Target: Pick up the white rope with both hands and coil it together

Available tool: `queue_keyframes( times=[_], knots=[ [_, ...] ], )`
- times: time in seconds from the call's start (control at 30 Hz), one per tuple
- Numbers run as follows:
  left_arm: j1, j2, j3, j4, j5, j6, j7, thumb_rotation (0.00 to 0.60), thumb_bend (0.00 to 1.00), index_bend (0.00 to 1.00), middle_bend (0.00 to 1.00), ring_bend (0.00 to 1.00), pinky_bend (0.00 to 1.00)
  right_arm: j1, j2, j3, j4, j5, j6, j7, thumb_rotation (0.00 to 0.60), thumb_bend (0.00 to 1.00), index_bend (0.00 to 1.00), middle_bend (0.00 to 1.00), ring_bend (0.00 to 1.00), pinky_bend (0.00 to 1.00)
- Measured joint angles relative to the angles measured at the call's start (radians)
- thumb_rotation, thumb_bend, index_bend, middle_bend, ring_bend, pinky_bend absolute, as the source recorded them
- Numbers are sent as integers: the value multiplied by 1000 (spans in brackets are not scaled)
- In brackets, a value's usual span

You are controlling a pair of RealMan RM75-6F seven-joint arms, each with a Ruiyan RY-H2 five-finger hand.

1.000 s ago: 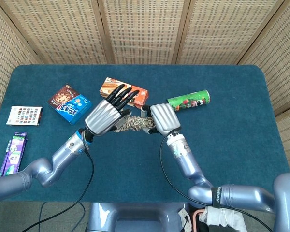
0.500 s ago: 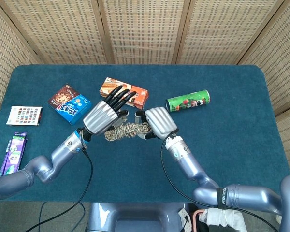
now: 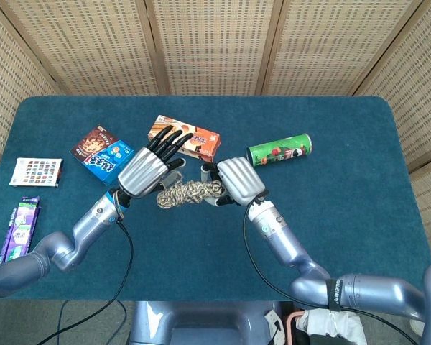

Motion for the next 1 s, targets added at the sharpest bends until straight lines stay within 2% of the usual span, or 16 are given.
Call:
queue_keyframes(
  times=[0.1,0.27,0.37,0.47,0.63,0.73,1.0],
  knots=[
    [0,-3,0,1,-5,-2,-8,600,190,225,0,0,0,0,3,0,-4,-4,-2,4,600,624,730,778,568,592],
    [-1,-13,1,16,-11,-3,-13,600,154,114,0,0,0,0,8,-2,-13,-9,-6,5,600,624,730,778,568,593],
    [1,-15,1,24,-17,-3,-18,600,74,13,0,0,0,0,11,-1,-14,-8,-7,7,600,624,730,778,568,592],
    [4,-10,-1,26,-24,-1,-22,600,0,0,0,0,0,-1,13,-1,-14,-6,-8,10,600,624,730,778,568,592],
    [17,24,-1,16,-36,-2,-24,600,0,0,0,0,0,-6,17,-1,-5,-1,-8,19,600,624,730,778,568,593],
    [37,74,1,-10,-55,-8,-27,600,0,0,0,0,0,-12,20,-2,3,3,-7,29,600,624,729,778,568,592],
    [155,273,26,-223,-193,-64,-3,600,0,0,0,0,0,-25,31,-10,0,-11,-5,43,600,625,730,778,568,592]
  ],
)
